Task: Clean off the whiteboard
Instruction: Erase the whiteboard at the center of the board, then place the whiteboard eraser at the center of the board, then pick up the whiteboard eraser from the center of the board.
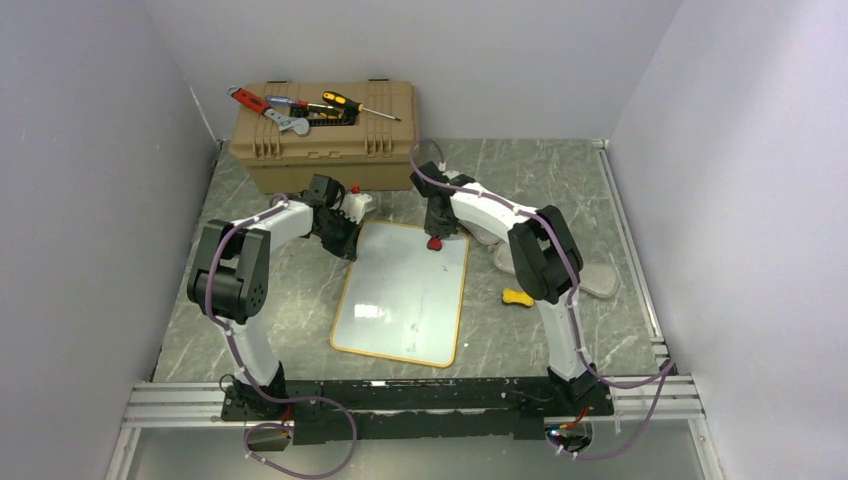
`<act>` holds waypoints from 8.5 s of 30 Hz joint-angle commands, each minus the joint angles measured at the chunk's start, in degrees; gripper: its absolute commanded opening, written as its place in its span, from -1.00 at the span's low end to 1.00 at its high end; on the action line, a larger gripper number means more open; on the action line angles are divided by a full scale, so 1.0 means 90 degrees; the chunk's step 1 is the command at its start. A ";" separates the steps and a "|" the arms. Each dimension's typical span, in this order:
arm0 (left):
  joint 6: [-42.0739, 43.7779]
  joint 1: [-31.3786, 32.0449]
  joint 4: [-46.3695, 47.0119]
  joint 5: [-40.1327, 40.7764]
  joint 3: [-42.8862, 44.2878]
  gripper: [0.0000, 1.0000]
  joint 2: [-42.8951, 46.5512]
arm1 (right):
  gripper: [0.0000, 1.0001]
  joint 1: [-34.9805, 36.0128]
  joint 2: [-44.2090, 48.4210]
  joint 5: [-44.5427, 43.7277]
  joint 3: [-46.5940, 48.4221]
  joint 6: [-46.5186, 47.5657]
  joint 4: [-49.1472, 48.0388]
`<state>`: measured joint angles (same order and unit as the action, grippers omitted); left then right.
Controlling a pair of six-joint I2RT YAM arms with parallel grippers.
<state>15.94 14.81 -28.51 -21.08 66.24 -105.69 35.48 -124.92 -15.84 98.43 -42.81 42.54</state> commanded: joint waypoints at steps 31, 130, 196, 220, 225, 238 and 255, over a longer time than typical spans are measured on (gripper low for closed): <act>0.0181 0.0084 -0.0642 0.0330 -0.0268 -0.90 -0.0375 | -1.00 0.0013 0.1885 -0.0649 -0.3332 -0.0501 -0.0732; 0.0173 0.0088 -0.0991 0.0165 0.0160 -0.97 -0.0647 | -1.00 0.3831 0.2010 -0.0324 -0.2836 0.0246 -0.1053; 0.0161 0.0044 -0.1559 -0.0038 0.0553 -0.15 0.0049 | 0.98 0.0437 0.5321 -0.1001 -0.4436 0.0438 0.0404; 0.0189 -0.0014 -0.1463 -0.0031 0.0439 -0.11 0.0059 | 0.60 -0.1207 -0.0679 -0.0631 0.2562 0.1464 0.1001; 0.0201 -0.0016 -0.1443 -0.0013 0.0432 -0.01 0.0122 | 0.14 -0.1257 -0.0662 -0.0363 0.2180 0.1325 0.0860; 0.0338 -0.0036 -0.1771 0.0243 0.0603 0.16 0.0540 | -0.06 -0.1355 -0.0790 0.0454 0.1787 0.1001 0.0383; 0.0289 -0.0054 -0.1827 0.0194 0.0572 0.21 0.0665 | 0.12 -0.1355 -0.0492 0.0616 0.1533 0.0828 -0.0043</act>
<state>18.26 14.44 -44.51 -19.03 70.41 -100.36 23.49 -132.77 -11.22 112.77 -34.20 45.91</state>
